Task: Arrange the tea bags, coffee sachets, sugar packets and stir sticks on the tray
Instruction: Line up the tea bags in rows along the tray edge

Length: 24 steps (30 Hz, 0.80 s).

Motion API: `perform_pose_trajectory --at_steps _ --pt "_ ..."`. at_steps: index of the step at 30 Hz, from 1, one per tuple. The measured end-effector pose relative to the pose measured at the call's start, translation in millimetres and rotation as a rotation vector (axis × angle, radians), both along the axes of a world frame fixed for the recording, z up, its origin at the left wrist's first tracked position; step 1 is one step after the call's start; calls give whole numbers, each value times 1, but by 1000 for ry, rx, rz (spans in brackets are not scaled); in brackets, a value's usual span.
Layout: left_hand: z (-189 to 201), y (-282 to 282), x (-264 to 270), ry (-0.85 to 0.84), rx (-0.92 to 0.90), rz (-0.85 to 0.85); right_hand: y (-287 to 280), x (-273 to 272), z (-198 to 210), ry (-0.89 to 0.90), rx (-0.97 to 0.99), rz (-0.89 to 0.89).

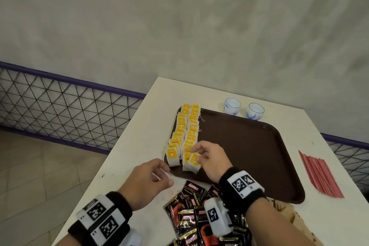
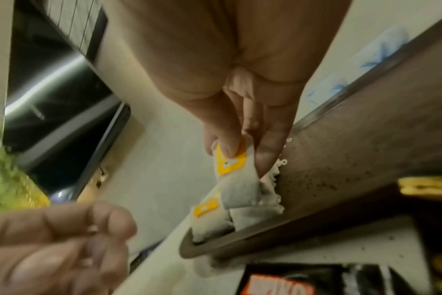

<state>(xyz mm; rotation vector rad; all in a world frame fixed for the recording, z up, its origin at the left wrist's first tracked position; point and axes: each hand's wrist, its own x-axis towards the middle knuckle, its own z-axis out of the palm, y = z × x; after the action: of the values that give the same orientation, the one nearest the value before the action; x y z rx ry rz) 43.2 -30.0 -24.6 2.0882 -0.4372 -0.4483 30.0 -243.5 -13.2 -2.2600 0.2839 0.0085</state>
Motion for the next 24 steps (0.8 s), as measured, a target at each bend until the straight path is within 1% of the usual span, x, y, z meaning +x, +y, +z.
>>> perform_pose_trajectory --at_steps 2,4,8,11,15,18,24 --pt "1 -3 7 -78 64 11 4 12 -5 54 -95 56" --pt "1 -10 15 -161 131 11 8 20 -10 91 -146 93" --pt "-4 -30 37 -324 192 19 9 24 -15 67 -136 76" --pt "-11 -42 52 -409 304 -40 4 17 -11 64 -105 88" --pt "-17 -49 60 -424 428 -142 -4 7 -6 142 -104 92" --pt "-18 -49 61 -418 408 -171 -4 6 -6 204 -87 104" --pt "-16 -48 67 -392 407 -230 3 8 -14 113 -88 75"
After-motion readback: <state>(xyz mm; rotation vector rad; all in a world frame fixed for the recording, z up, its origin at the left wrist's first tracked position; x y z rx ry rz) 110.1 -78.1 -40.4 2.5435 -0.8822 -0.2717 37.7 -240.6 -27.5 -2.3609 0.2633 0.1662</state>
